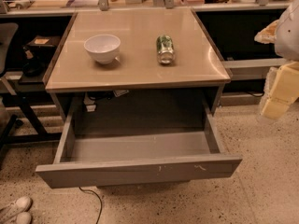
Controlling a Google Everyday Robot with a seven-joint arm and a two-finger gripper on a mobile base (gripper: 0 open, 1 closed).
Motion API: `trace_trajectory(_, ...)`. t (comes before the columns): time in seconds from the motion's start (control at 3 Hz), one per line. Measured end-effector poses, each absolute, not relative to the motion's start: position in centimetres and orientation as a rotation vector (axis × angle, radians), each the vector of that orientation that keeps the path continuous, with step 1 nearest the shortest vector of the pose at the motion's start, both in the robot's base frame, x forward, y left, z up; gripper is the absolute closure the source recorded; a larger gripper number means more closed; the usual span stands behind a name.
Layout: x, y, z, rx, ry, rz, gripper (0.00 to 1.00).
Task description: Place green can into top drawer
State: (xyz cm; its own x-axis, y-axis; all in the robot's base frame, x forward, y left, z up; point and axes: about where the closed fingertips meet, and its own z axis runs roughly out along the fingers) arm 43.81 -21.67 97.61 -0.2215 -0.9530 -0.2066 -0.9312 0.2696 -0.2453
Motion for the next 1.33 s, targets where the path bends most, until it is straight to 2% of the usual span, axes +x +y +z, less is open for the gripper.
trace_trajectory(0.67, 44.2, -21.3, 97.9, -1.725, 2.241, -0.121, 0.00)
trace_trajectory(1.33, 47.8, -18.5, 97.1, -1.767, 2.305, -0.192, 0.00)
